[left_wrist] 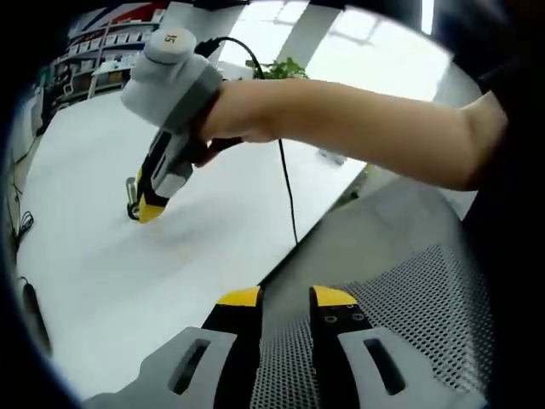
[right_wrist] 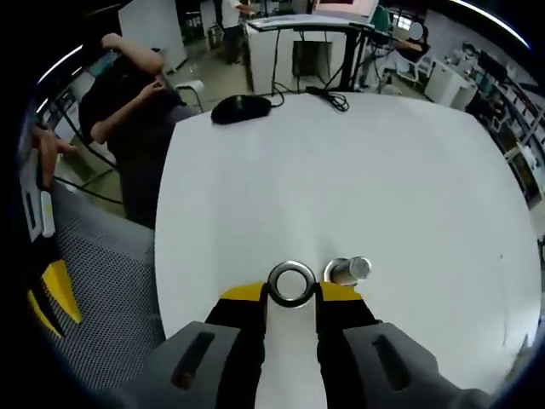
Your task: Place the washer onto the threaded stud by aligning its center hole with the stud, sliding it down to the base, and recovering from edge contact or off-axis alignment until the washer reaches the visible bottom stop.
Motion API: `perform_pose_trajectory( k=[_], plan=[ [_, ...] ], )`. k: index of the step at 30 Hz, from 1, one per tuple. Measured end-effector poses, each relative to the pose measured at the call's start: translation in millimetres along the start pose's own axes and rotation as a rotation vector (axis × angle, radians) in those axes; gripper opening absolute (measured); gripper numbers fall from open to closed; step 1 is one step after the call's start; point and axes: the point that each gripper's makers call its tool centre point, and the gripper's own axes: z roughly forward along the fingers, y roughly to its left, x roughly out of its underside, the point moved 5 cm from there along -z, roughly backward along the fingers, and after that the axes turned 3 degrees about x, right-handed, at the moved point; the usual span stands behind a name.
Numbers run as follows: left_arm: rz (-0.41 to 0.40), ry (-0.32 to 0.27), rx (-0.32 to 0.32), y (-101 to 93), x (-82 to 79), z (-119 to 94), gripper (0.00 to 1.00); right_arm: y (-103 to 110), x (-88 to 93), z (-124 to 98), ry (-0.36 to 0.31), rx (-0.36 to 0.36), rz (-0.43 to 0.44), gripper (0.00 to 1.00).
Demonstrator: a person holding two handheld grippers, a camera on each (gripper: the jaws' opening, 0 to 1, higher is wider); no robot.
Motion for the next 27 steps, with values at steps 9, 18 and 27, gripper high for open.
perform_pose_trajectory(
  k=[9, 18, 27],
  plan=[
    [-0.001, -0.002, -0.001, 0.3, 0.0, -0.1, 0.19, -20.9, -11.5, -18.4, 0.025, 0.09, -0.106, 0.22],
    [-0.003, 0.0, 0.0, 0.4, 0.1, -0.1, 0.19, -33.4, -18.9, -10.8, 0.051, 0.081, -0.141, 0.22],
    [-0.008, 0.001, 0.001, 0.4, 0.5, -0.1, 0.19, -42.0, -14.3, 4.2, 0.116, 0.076, -0.149, 0.22]
  ],
)
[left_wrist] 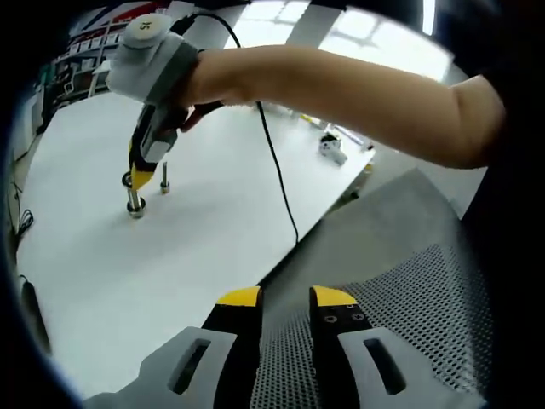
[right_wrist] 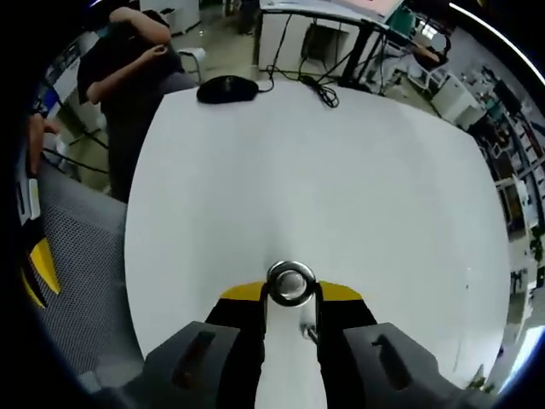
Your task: Place the washer onto the threaded stud by aligning its center hole with the stud, sliding it down to the base, and recovering from edge contact or off-axis alignment until the washer reaches the visible bottom stop.
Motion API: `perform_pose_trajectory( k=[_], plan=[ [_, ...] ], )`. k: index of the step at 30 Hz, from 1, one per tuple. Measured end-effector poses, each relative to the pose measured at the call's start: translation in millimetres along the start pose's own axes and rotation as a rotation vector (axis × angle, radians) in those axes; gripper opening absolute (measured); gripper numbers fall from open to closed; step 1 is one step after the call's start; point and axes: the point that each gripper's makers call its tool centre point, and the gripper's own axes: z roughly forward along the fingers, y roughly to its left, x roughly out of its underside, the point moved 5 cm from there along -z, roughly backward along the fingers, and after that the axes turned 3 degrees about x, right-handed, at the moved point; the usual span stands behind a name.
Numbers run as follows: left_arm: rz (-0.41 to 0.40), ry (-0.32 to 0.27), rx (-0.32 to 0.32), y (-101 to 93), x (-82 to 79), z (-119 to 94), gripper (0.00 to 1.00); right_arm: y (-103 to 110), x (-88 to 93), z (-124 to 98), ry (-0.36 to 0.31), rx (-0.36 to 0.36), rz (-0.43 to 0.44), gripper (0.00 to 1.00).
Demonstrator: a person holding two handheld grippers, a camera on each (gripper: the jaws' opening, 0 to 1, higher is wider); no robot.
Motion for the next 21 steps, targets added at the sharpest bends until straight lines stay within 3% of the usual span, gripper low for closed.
perform_pose_trajectory(
  k=[21],
  plan=[
    [-0.019, 0.013, -0.001, 1.0, 2.4, 0.8, 0.19, 8.3, 11.2, 44.2, 0.106, -0.076, -0.034, 0.22]
  ],
)
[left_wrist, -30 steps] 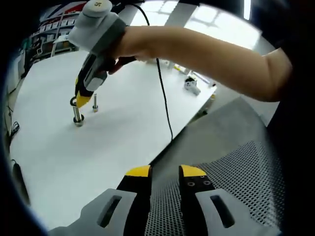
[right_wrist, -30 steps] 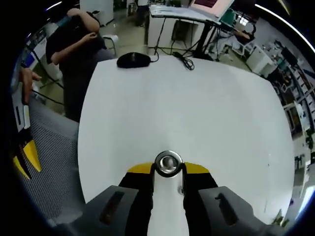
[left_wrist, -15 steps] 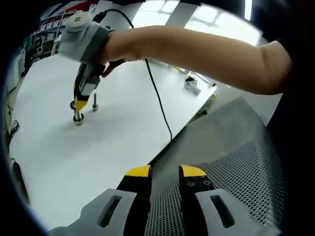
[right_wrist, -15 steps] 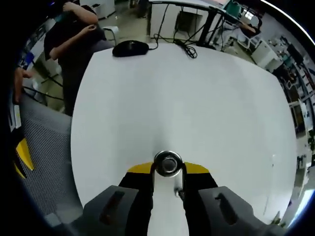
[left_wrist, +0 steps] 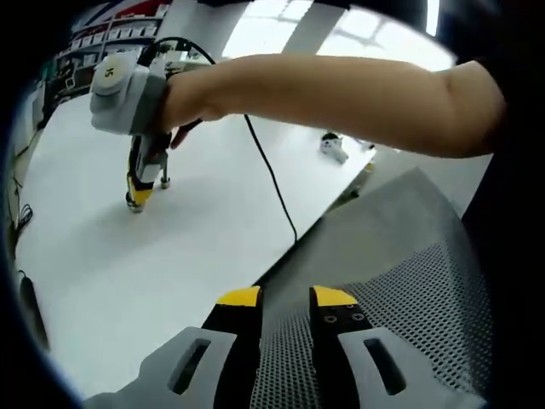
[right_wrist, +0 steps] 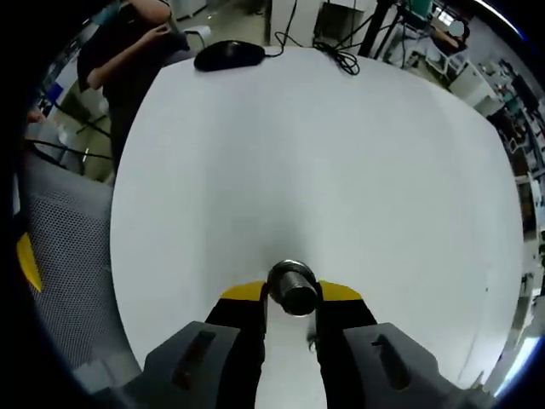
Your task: Place the washer onto the threaded stud by aligning its center hole with the stud, sliding it down to the base, and recovering from edge contact or off-axis alignment until the washer reaches the visible bottom stop.
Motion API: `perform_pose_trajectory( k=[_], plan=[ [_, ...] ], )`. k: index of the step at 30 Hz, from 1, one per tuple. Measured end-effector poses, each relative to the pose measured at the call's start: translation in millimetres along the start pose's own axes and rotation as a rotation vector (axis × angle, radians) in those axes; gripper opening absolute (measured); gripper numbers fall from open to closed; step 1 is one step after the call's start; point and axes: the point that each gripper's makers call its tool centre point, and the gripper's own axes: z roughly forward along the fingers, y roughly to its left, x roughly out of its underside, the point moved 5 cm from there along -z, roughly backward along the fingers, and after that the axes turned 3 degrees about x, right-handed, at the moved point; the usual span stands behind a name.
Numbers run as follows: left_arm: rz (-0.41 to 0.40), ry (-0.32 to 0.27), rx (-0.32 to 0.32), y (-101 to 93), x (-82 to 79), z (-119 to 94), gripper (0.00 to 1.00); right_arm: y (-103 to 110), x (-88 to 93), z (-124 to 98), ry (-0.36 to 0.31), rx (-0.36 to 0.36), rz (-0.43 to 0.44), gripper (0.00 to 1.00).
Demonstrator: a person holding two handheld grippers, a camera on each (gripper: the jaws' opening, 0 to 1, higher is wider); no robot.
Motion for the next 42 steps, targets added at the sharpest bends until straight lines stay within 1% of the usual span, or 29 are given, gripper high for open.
perform_pose_trajectory(
  k=[1, 2, 6, 7, 8, 9, 10, 11, 12, 14, 16, 18, 19, 21, 23, 24, 26, 28, 29, 31, 32, 33, 34, 35, 36, 39, 40, 41, 42],
  plan=[
    [-0.001, 0.0, -0.001, 0.1, 0.1, -0.1, 0.19, 0.4, 1.7, 2.1, 0.012, -0.001, -0.002, 0.22],
    [-0.003, -0.001, -0.002, 0.3, 0.1, -0.1, 0.19, 0.6, -0.9, 1.8, -0.008, -0.009, -0.004, 0.22],
    [-0.01, -0.007, -0.013, 1.8, -0.7, -0.5, 0.2, -0.1, 1.8, 3.0, 0.002, -0.021, 0.025, 0.23],
    [-0.009, -0.01, -0.016, 2.2, -1.1, -0.8, 0.2, -0.3, 3.3, 2.7, 0.011, -0.015, -0.016, 0.24],
    [-0.004, -0.015, -0.014, 1.5, -2.2, -1.2, 0.2, -1.4, 4.4, 3.6, 0.015, -0.011, -0.003, 0.25],
    [0.011, -0.037, -0.011, 0.8, -5.0, -1.5, 0.2, -0.9, 5.2, 2.5, 0.006, -0.013, 0.028, 0.29],
    [0.007, -0.054, -0.014, 1.2, -7.0, -2.8, 0.2, -3.3, 3.0, 1.2, -0.033, 0.012, 0.075, 0.37],
    [0.001, -0.054, -0.019, 2.0, -6.4, -3.5, 0.2, -3.4, -0.1, -3.5, -0.076, 0.011, 0.12, 0.47],
    [0.003, -0.053, -0.022, 2.3, -6.4, -3.3, 0.2, -3.7, -1.0, -9.1, -0.098, 0.004, 0.146, 0.5],
    [0.01, -0.06, -0.035, 3.9, -7.4, -3.6, 0.19, -5.7, -2.2, -21.9, -0.141, 0.002, 0.172, 0.48],
    [0.007, -0.08, -0.05, 5.6, -9.4, -4.9, 0.19, -7.5, -0.4, -38.1, -0.187, 0.01, 0.205, 0.49],
    [0.008, -0.103, -0.056, 4.3, -12.4, -5.4, 0.19, -7.3, 5.4, -55.1, -0.229, 0.027, 0.234, 0.49],
    [0.022, -0.114, -0.051, 1.8, -14.4, -4.8, 0.19, -5.9, 8.7, -62.3, -0.244, 0.03, 0.249, 0.49],
    [0.031, -0.119, -0.041, -2.0, -16.0, -2.4, 0.2, 0.0, 20.2, -81.9, -0.291, 0.042, 0.294, 0.49],
    [0.032, -0.096, -0.051, -3.3, -13.9, 0.7, 0.2, 5.5, 28.7, -95.0, -0.333, 0.046, 0.324, 0.49],
    [0.039, -0.099, -0.057, -5.0, -15.0, 1.4, 0.19, 8.5, 32.5, -100.5, -0.351, 0.046, 0.34, 0.49],
    [0.048, -0.128, -0.067, -7.6, -19.4, 2.1, 0.19, 20.2, 49.3, -117.0, -0.378, 0.05, 0.374, 0.49],
    [0.047, -0.126, -0.079, -6.9, -14.4, 0.7, 0.19, 28.8, 60.7, -126.3, -0.401, 0.058, 0.398, 0.49],
    [0.033, -0.127, -0.09, -5.8, -10.2, -1.1, 0.19, 36.3, 70.6, -133.1, -0.412, 0.059, 0.425, 0.49],
    [0.021, -0.144, -0.094, -6.7, -5.8, -2.4, 0.19, 45.2, 82.9, -140.3, -0.433, 0.062, 0.459, 0.49],
    [0.0, -0.144, -0.105, -5.7, -2.5, -2.7, 0.2, 49.8, 89.0, -143.1, -0.442, 0.063, 0.482, 0.49],
    [-0.035, -0.148, -0.128, -3.7, 0.7, -4.8, 0.19, 57.3, 99.0, -147.3, -0.453, 0.059, 0.508, 0.49],
    [-0.06, -0.187, -0.15, -1.5, -1.3, -7.7, 0.19, 62.2, 105.7, -149.6, -0.457, 0.057, 0.529, 0.5],
    [-0.055, -0.22, -0.156, -1.4, -4.8, -9.2, 0.19, 69.3, 115.9, -153.4, -0.466, 0.055, 0.571, 0.5],
    [-0.053, -0.242, -0.162, -1.3, -7.3, -10.1, 0.19, 73.7, 121.4, -155.6, -0.476, 0.054, 0.593, 0.5],
    [-0.051, -0.224, -0.188, 1.7, -5.6, -12.0, 0.19, 90.2, 144.1, -163.9, -0.508, 0.041, 0.664, 0.5],
    [-0.056, -0.224, -0.207, 4.0, -5.5, -13.4, 0.19, 93.5, 149.5, -166.1, -0.512, 0.051, 0.674, 0.49],
    [-0.059, -0.233, -0.214, 4.8, -6.0, -14.5, 0.19, 95.6, 157.7, -170.3, -0.53, 0.086, 0.698, 0.49],
    [-0.059, -0.245, -0.218, 4.7, -7.1, -15.2, 0.19, 97.3, 163.6, -173.0, -0.538, 0.104, 0.711, 0.49]
  ],
)
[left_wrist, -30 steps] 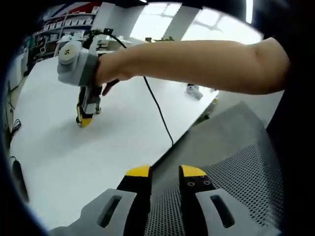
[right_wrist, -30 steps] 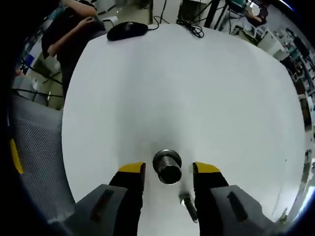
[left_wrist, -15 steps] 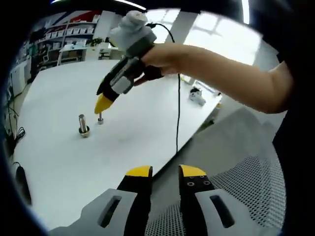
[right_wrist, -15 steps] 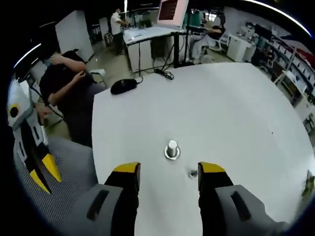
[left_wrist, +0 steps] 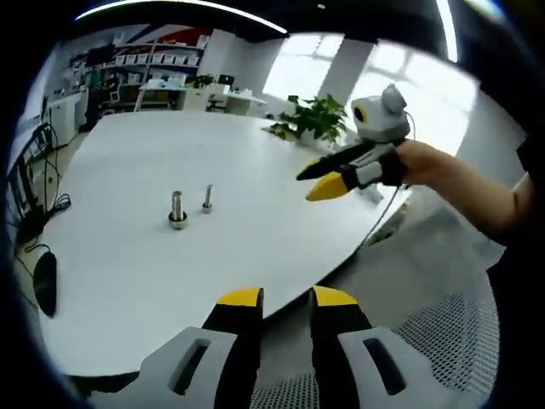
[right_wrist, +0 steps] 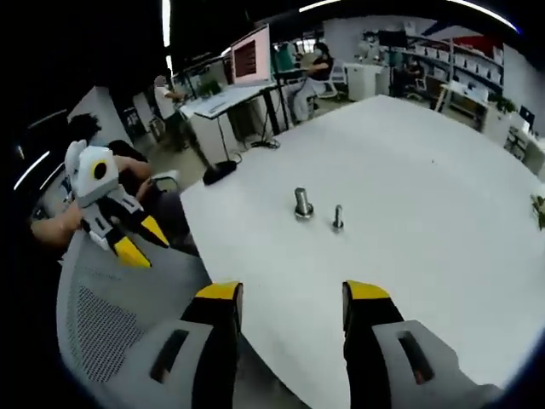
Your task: Place the washer onto the threaded stud by aligning its center hole with the stud, sliding it down to the base, and recovering from edge contact or off-axis alignment until the washer reaches the visible bottom stop.
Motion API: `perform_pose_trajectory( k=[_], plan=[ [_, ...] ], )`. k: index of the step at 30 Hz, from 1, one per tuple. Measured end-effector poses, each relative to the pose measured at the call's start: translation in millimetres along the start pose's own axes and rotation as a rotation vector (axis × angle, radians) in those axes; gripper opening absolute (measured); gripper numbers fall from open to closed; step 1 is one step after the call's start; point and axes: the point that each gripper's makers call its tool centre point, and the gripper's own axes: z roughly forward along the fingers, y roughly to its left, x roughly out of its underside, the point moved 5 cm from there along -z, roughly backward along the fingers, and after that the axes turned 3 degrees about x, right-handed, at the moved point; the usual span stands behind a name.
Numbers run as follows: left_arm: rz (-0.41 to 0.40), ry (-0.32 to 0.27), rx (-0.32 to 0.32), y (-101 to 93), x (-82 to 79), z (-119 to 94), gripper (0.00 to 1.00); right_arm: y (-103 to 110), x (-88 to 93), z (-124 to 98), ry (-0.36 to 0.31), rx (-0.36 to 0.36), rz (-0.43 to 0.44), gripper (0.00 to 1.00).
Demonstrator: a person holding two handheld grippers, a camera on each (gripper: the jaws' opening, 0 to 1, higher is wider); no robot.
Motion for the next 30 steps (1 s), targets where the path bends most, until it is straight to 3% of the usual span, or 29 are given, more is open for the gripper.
perform_pose_trajectory(
  k=[3, 6, 7, 10, 13, 16, 20, 27, 30],
  plan=[
    [-0.011, -0.01, -0.036, 3.9, 0.1, -2.8, 0.19, -5.1, 12.8, -15.4, -0.037, 0.016, 0.063, 0.49],
    [-0.046, -0.056, -0.074, 8.9, -2.7, -7.3, 0.19, -8.5, 28.1, -26.3, -0.051, -0.003, 0.131, 0.48],
    [-0.058, -0.068, -0.085, 9.9, -2.7, -8.6, 0.19, -9.4, 32.3, -28.4, -0.05, -0.002, 0.134, 0.47],
    [-0.049, -0.03, -0.126, 13.6, 3.3, -9.8, 0.22, -8.4, 42.7, -35.5, -0.039, 0.002, 0.133, 0.47],
    [-0.083, -0.094, -0.136, 15.6, -2.9, -12.0, 0.22, -9.5, 51.9, -47.6, -0.047, 0.006, 0.131, 0.47],
    [-0.096, -0.094, -0.132, 17.3, -3.1, -12.1, 0.22, -14.1, 58.9, -55.1, -0.067, 0.024, 0.144, 0.47],
    [-0.095, -0.074, -0.139, 16.0, 0.8, -11.4, 0.2, -19.3, 53.4, -58.6, -0.139, 0.054, 0.211, 0.43],
    [-0.129, -0.056, -0.168, 18.4, 6.9, -14.2, 0.2, -11.0, 56.9, -52.1, -0.108, 0.011, 0.185, 0.44],
    [-0.148, -0.081, -0.18, 19.8, 7.3, -17.9, 0.18, -9.0, 57.2, -52.3, -0.108, -0.009, 0.194, 0.44]
  ],
)
